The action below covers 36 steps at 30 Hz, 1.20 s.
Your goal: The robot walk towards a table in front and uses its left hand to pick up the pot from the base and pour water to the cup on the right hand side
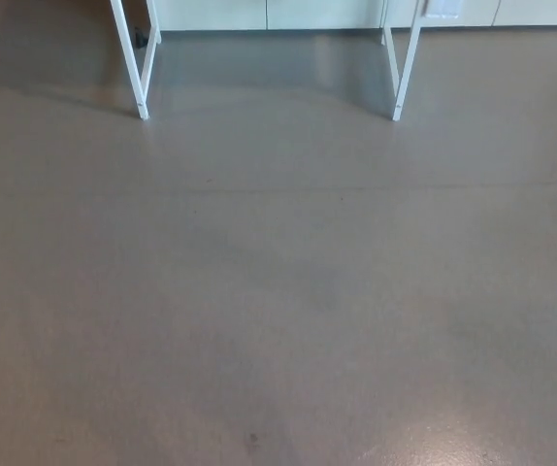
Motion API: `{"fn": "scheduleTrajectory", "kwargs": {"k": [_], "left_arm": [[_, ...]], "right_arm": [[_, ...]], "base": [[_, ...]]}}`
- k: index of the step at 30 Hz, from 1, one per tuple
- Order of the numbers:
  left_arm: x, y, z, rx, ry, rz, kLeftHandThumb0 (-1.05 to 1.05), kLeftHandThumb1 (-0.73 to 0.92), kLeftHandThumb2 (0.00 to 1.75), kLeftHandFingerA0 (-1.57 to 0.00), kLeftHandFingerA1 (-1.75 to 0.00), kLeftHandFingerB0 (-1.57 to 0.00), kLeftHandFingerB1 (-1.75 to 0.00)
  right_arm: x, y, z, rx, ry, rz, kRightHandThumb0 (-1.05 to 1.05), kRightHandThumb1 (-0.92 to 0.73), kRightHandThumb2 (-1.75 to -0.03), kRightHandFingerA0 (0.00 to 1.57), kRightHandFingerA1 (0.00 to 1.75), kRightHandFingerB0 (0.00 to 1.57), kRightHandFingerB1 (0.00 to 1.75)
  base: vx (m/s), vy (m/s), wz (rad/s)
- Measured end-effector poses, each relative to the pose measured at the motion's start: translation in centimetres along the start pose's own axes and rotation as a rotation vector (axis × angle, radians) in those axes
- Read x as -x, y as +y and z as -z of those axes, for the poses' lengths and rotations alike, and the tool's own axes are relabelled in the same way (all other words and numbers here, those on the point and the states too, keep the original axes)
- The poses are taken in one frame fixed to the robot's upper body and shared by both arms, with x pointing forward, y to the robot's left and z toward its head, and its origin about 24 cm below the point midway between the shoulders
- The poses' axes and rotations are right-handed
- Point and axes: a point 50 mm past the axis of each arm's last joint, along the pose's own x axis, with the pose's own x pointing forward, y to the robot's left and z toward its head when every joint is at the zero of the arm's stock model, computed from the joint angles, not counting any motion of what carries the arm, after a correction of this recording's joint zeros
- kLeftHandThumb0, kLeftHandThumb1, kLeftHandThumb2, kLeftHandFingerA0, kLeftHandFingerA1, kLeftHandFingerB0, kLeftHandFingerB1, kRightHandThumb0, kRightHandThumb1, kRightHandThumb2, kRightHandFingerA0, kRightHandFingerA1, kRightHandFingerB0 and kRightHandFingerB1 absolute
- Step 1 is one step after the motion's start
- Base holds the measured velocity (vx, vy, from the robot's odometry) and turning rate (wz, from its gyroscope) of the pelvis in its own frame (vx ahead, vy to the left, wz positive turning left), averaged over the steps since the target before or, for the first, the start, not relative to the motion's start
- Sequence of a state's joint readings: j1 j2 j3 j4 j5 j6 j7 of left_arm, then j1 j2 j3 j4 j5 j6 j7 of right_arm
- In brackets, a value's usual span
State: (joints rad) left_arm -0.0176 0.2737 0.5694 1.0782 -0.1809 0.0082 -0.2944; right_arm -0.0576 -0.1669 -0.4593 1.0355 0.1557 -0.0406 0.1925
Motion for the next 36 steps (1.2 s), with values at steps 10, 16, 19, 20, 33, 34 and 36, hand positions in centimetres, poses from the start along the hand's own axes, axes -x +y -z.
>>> {"fn": "scheduleTrajectory", "kwargs": {"k": [10, 16, 19, 20, 33, 34, 36], "left_arm": [[-0.18, -0.3, -0.42, 0.104, -0.033, 0.059, -0.02, 0.49, 0.92, -0.26, -0.55, -0.18, -0.5], [-0.2, -0.37, -0.58, 0.112, -0.04, 0.078, -0.01, 0.48, 0.91, -0.24, -0.54, -0.19, -0.5], [-0.19, -0.36, -0.52, 0.119, -0.039, 0.08, -0.01, 0.48, 0.91, -0.25, -0.55, -0.19, -0.5], [-0.2, -0.37, -0.5, 0.12, -0.038, 0.081, -0.01, 0.48, 0.91, -0.25, -0.55, -0.19, -0.5], [-0.35, -0.52, -0.95, 0.114, -0.044, 0.092, -0.02, 0.48, 0.91, -0.27, -0.55, -0.19, -0.5], [-0.35, -0.5, -0.92, 0.115, -0.043, 0.091, -0.02, 0.48, 0.91, -0.27, -0.55, -0.19, -0.5], [-0.35, -0.56, -0.72, 0.117, -0.035, 0.09, -0.03, 0.48, 0.91, -0.26, -0.55, -0.18, -0.5]], "right_arm": [[-0.06, 0.06, 0.11, -0.085, -0.02, -0.028, -0.11, -0.64, -0.58, 0.48, 0.54, 0.29, 0.44], [-0.1, 0.22, 0.15, -0.084, -0.024, -0.034, -0.12, -0.44, -0.91, 0.37, 0.62, 0.18, 0.54], [-0.09, 0.24, 0.14, -0.084, -0.028, -0.035, -0.11, -0.45, -0.91, 0.36, 0.62, 0.18, 0.54], [-0.09, 0.23, 0.13, -0.085, -0.029, -0.035, -0.11, -0.45, -0.91, 0.36, 0.62, 0.18, 0.54], [-0.12, 0.07, -0.17, -0.084, -0.043, -0.034, -0.14, -0.63, -0.58, 0.5, 0.57, 0.29, 0.43], [-0.13, 0.08, -0.18, -0.081, -0.043, -0.035, -0.14, -0.63, -0.58, 0.5, 0.57, 0.29, 0.43], [-0.13, 0.11, -0.14, -0.079, -0.042, -0.034, -0.11, -0.45, -0.91, 0.42, 0.65, 0.2, 0.55]], "base": [[0.0, 0.0, 0.0], [0.0, 0.0, 0.0], [0.0, 0.0, 0.0], [0.0, 0.0, 0.0], [0.03, 0.058, -0.01], [0.16, 0.315, -0.18], [0.16, 0.354, -0.17]]}}
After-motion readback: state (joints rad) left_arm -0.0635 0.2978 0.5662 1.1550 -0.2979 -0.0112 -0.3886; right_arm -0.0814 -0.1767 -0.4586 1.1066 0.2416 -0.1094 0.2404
